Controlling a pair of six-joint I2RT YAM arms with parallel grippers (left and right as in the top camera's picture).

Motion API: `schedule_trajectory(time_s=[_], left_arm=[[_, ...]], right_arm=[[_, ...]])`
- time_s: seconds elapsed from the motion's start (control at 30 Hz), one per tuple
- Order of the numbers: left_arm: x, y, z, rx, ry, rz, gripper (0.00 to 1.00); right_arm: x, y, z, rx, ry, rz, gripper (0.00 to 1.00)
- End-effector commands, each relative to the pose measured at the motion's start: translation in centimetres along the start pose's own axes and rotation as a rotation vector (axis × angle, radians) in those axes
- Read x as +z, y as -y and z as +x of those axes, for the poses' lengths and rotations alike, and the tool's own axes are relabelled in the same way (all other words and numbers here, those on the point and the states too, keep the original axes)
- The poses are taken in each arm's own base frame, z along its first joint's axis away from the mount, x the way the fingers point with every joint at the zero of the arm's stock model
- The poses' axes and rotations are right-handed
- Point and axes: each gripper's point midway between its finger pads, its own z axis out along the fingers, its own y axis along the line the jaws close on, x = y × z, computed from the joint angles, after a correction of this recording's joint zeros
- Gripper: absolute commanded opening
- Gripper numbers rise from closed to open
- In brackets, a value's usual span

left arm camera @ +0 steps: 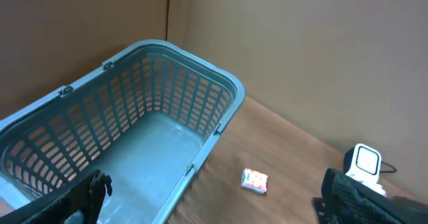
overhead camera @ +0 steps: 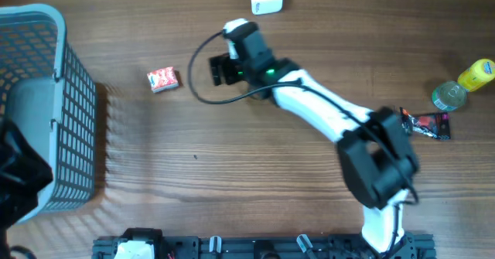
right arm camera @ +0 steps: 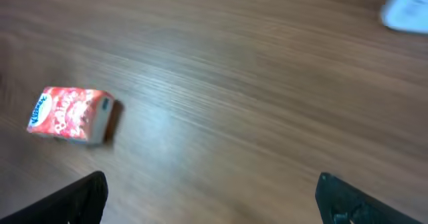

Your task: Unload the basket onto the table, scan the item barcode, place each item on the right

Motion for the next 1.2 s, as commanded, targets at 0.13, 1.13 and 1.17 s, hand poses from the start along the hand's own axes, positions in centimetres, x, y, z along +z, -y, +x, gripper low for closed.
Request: schedule_trajectory(time_s=[0.13, 1.13, 1.17], left_arm=[[-0.7, -0.7, -0.1, -0.023, 0.023, -0.007, 1.0], [-0.7, -0.3, 0.1, -0.019, 0.01, 0.019, 1.0], [-0.7, -0.3, 0.1, -0.019, 0.01, 0.02, 1.0]], right_arm=[[4.7, -5.2, -0.4, -0.087, 0.145, -0.098, 1.0], [9.7, -16.7, 4.7, -0.186, 0.255, -0.156, 1.0], [10.0, -17.1, 5.2, -0.191, 0.256, -0.164, 1.0]])
